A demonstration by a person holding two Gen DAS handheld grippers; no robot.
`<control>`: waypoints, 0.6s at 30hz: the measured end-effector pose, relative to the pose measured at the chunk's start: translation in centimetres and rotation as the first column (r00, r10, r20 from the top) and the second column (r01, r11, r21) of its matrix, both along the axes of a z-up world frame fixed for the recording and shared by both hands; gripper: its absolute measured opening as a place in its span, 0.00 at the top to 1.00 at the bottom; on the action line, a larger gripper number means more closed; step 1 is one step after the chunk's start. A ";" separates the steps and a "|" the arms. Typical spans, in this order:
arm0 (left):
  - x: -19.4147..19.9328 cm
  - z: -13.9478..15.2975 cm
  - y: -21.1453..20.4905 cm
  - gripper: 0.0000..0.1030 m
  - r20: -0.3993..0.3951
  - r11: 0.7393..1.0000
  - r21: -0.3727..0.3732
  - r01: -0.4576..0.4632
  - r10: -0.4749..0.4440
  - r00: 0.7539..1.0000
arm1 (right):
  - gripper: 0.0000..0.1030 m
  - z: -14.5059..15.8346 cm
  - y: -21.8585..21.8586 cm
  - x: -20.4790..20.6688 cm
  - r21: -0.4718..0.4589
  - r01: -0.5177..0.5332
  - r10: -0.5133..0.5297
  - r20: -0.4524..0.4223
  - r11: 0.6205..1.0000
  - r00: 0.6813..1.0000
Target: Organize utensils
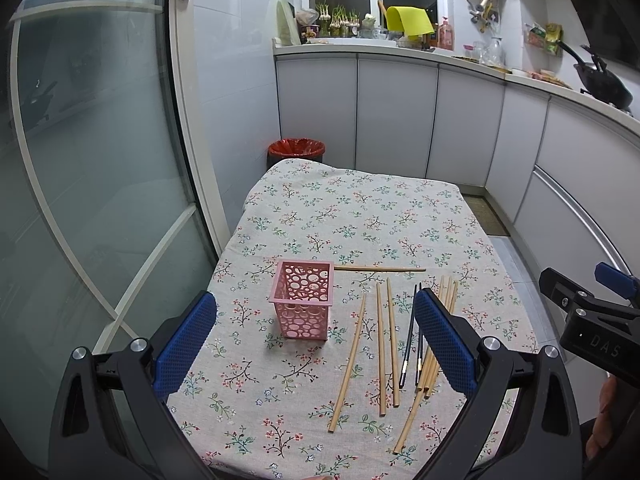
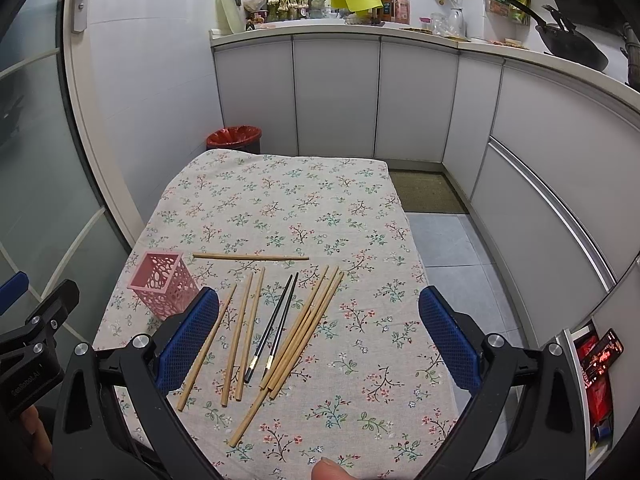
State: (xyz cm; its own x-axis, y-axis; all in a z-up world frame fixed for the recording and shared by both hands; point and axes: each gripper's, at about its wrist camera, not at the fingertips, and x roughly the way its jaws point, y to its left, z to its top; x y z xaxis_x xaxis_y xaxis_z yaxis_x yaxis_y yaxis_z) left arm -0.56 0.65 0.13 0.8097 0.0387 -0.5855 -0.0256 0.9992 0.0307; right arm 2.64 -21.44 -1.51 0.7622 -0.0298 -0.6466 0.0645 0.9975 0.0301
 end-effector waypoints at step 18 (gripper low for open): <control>0.0 0.1 -0.1 0.07 0.002 1.000 0.001 -0.001 0.001 1.000 | 0.07 0.1 0.0 0.0 0.002 0.000 0.000 0.002 1.000 1.000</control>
State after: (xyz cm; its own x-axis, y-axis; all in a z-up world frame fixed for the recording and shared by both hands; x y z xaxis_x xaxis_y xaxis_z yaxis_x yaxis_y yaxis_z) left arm -0.59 0.52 0.21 0.8110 0.0405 -0.5837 -0.0269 0.9991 0.0320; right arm 2.63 -21.41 -1.46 0.7633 -0.0286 -0.6455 0.0646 0.9974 0.0322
